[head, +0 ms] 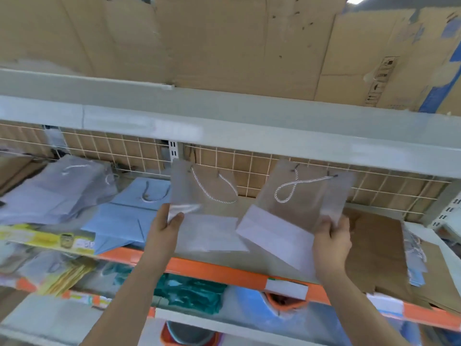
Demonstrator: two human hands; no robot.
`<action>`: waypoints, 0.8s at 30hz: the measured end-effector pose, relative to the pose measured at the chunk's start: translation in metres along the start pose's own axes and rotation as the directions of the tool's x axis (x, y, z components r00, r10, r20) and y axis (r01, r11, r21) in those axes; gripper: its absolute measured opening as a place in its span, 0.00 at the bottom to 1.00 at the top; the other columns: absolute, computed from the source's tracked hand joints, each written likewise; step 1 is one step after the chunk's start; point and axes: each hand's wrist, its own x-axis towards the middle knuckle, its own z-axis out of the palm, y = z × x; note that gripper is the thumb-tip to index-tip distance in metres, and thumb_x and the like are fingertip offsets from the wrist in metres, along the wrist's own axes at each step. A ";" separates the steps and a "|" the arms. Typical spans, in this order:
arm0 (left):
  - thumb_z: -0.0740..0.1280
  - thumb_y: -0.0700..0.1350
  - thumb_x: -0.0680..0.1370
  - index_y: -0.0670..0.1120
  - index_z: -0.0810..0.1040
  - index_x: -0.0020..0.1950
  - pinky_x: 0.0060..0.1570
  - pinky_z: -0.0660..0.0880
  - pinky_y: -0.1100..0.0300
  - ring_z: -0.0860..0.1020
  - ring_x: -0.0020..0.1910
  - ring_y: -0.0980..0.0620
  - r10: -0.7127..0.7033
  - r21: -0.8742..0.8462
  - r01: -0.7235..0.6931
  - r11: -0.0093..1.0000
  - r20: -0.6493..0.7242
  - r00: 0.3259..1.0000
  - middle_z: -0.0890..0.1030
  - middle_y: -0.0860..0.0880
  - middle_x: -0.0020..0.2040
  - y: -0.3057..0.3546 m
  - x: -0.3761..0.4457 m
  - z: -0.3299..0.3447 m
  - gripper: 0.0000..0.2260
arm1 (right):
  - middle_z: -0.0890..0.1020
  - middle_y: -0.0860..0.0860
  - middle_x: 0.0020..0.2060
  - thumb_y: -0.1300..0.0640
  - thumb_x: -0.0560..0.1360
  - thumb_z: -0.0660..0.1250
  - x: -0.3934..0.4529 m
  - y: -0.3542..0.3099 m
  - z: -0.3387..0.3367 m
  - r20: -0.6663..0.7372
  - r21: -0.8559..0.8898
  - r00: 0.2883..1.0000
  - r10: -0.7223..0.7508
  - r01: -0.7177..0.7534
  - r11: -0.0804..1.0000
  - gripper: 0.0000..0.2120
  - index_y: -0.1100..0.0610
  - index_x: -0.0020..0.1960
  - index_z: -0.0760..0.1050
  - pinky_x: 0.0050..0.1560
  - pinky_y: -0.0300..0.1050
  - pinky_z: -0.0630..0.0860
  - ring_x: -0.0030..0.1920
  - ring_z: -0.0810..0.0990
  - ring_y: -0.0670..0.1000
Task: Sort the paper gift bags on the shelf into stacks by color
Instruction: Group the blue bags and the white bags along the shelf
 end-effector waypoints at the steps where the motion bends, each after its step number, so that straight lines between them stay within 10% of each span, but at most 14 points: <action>1: 0.66 0.48 0.79 0.59 0.66 0.72 0.61 0.61 0.58 0.65 0.63 0.56 -0.014 0.000 0.014 1.000 -0.016 1.000 0.69 0.60 0.62 -0.002 0.000 -0.018 0.22 | 0.78 0.55 0.39 0.56 0.80 0.57 -0.011 -0.004 0.011 0.006 0.008 1.000 0.006 -0.006 1.000 0.05 0.56 0.53 0.70 0.40 0.44 0.63 0.40 0.73 0.57; 5: 0.63 0.46 0.81 0.51 0.63 0.76 0.67 0.61 0.57 0.65 0.70 0.52 -0.048 -0.007 0.047 0.999 -0.085 0.995 0.65 0.54 0.72 -0.004 0.002 -0.095 0.24 | 0.77 0.50 0.36 0.58 0.80 0.58 -0.061 -0.021 0.051 0.061 0.054 0.997 0.044 -0.047 0.997 0.05 0.57 0.52 0.71 0.38 0.43 0.61 0.39 0.72 0.55; 12: 0.64 0.44 0.80 0.71 0.77 0.46 0.45 0.68 0.68 0.74 0.42 0.74 -0.017 -0.038 0.013 0.999 -0.120 0.993 0.77 0.72 0.42 0.008 0.000 -0.226 0.18 | 0.72 0.49 0.31 0.61 0.80 0.58 -0.142 -0.039 0.119 0.087 0.131 0.986 0.139 -0.150 0.980 0.04 0.58 0.46 0.68 0.40 0.48 0.68 0.33 0.69 0.54; 19: 0.67 0.54 0.73 0.59 0.77 0.53 0.54 0.67 0.44 0.74 0.62 0.36 -0.041 -0.094 0.033 0.995 -0.088 0.995 0.76 0.40 0.61 0.006 0.014 -0.327 0.10 | 0.74 0.49 0.31 0.60 0.80 0.58 -0.200 -0.069 0.189 0.159 0.134 0.976 0.145 -0.167 0.977 0.04 0.57 0.52 0.71 0.35 0.45 0.65 0.31 0.72 0.48; 24: 0.65 0.48 0.79 0.56 0.77 0.54 0.53 0.70 0.42 0.76 0.57 0.35 0.001 -0.093 -0.010 0.996 -0.101 0.995 0.77 0.38 0.58 0.001 0.039 -0.351 0.06 | 0.77 0.49 0.33 0.61 0.80 0.58 -0.212 -0.085 0.232 0.243 0.155 0.959 0.149 -0.190 0.970 0.04 0.57 0.52 0.72 0.36 0.44 0.69 0.32 0.72 0.49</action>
